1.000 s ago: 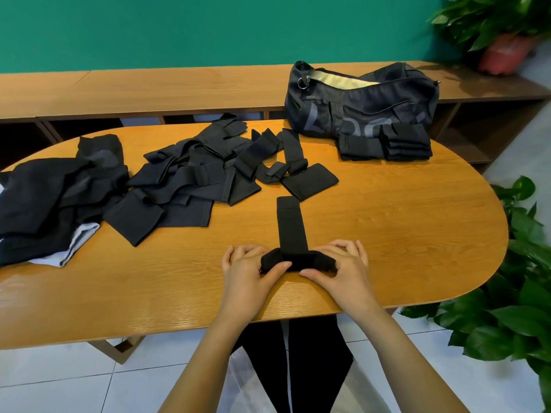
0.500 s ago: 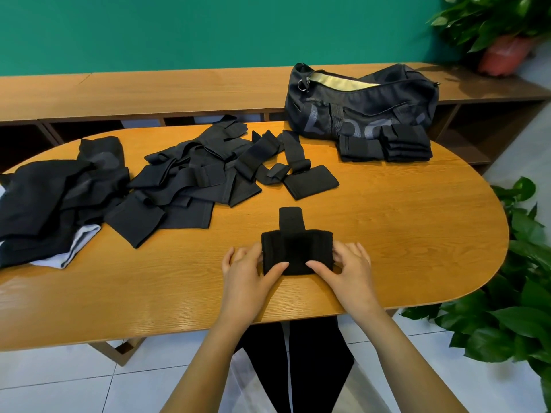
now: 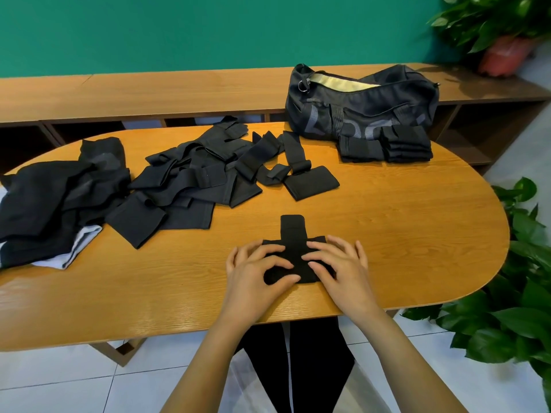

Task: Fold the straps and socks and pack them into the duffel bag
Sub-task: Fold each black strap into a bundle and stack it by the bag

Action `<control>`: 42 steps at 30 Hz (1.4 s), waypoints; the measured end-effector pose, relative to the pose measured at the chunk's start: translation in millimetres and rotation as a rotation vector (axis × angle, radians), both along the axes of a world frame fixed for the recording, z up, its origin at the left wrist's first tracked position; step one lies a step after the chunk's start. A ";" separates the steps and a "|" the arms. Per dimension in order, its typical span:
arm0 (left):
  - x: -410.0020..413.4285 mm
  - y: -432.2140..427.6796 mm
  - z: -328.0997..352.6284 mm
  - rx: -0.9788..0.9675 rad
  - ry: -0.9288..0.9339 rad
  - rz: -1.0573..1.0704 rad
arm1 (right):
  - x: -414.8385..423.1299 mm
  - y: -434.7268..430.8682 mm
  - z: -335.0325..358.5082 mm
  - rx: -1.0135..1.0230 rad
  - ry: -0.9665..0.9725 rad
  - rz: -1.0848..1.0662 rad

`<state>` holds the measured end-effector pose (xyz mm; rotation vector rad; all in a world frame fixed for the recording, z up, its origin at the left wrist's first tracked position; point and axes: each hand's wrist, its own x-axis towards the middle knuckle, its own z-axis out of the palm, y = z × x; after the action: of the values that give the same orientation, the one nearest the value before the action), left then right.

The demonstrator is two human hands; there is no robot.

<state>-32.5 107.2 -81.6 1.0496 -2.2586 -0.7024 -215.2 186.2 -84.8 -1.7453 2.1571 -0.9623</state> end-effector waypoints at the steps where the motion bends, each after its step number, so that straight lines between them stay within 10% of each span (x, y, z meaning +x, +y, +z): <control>1: 0.2 0.0 1.5 0.007 -0.018 -0.013 | -0.4 -0.5 0.0 0.006 -0.002 -0.005; 42: -2.8 -2.2 -3.9 -0.021 -0.013 0.033 | -7.6 -1.7 0.7 0.045 -0.138 0.070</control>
<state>-35.4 105.0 -85.6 1.0821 -2.2495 -0.6581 -222.9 184.5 -84.1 -1.6700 2.0035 -0.9784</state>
